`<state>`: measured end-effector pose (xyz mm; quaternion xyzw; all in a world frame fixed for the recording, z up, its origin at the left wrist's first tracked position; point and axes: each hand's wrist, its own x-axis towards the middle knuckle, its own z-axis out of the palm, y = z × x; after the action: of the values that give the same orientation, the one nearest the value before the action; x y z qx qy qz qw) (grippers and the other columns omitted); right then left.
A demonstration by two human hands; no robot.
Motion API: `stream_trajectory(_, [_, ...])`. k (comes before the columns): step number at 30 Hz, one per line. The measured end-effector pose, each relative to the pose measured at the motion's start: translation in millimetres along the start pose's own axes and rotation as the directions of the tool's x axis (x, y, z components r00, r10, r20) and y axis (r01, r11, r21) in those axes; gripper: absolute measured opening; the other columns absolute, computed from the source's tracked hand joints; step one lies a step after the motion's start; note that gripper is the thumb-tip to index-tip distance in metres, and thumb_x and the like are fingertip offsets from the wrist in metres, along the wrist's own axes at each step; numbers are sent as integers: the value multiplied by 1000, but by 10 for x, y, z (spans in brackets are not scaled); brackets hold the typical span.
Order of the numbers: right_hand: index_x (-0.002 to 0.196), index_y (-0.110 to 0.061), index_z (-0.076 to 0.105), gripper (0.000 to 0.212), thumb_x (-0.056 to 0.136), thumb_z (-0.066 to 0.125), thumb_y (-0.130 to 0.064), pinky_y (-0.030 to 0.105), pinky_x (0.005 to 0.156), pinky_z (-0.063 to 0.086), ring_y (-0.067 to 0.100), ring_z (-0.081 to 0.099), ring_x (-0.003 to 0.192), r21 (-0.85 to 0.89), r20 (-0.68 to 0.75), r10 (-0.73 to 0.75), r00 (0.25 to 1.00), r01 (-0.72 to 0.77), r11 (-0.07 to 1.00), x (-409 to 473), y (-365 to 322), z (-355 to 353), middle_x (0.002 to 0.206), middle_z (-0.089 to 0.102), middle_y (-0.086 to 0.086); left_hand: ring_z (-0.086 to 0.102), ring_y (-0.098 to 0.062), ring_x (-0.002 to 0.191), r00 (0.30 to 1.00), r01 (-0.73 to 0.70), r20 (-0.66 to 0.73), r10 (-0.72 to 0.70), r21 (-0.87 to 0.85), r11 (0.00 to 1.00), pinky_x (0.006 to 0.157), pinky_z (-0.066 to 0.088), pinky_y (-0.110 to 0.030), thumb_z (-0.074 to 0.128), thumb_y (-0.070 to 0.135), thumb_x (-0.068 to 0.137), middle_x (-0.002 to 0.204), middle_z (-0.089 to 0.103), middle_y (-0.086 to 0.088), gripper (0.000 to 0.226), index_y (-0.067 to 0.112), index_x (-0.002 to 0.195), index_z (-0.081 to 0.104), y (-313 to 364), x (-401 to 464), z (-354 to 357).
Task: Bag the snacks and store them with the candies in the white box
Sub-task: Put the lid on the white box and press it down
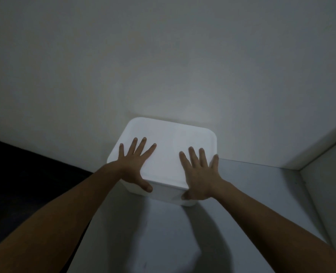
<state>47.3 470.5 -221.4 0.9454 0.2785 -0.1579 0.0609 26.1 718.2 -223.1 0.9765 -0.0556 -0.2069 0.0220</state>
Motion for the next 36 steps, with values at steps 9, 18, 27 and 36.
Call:
stream_trajectory(9, [145,-22,-28,129,70,68,-63,75,105,-10,45,-29,139,-41,-31,9,999,-10,999,47,-23,44,153,-34,16,-36,-35,139,995,57,-81,-53,46,997,107,-19,-63,64,83,53,151,-41,-6,143,30,144,-32,116,-90,96])
stream_trajectory(18, [147,-25,-25,126,69,67,-63,73,107,-7,42,-25,142,-42,-64,2,998,-5,999,87,25,-18,156,-28,13,-27,-36,143,976,110,-194,-94,69,992,110,-11,-65,67,74,64,156,-30,-9,133,26,147,-25,181,-63,151])
stream_trajectory(27, [149,-31,-18,125,66,72,-60,69,109,-8,38,-19,146,-16,-110,13,994,-15,1000,66,51,-36,159,-21,8,-26,-33,144,968,109,-230,-96,41,993,113,-10,-64,69,72,62,157,-28,-6,132,30,148,-23,181,-43,170])
stream_trajectory(36, [150,-28,-1,108,74,71,-53,66,113,8,35,0,148,15,-240,34,970,-32,999,-112,1,60,161,-1,9,-12,-34,148,950,177,-272,-156,56,983,114,4,-64,73,63,67,161,-15,-9,126,26,151,-13,314,-135,182])
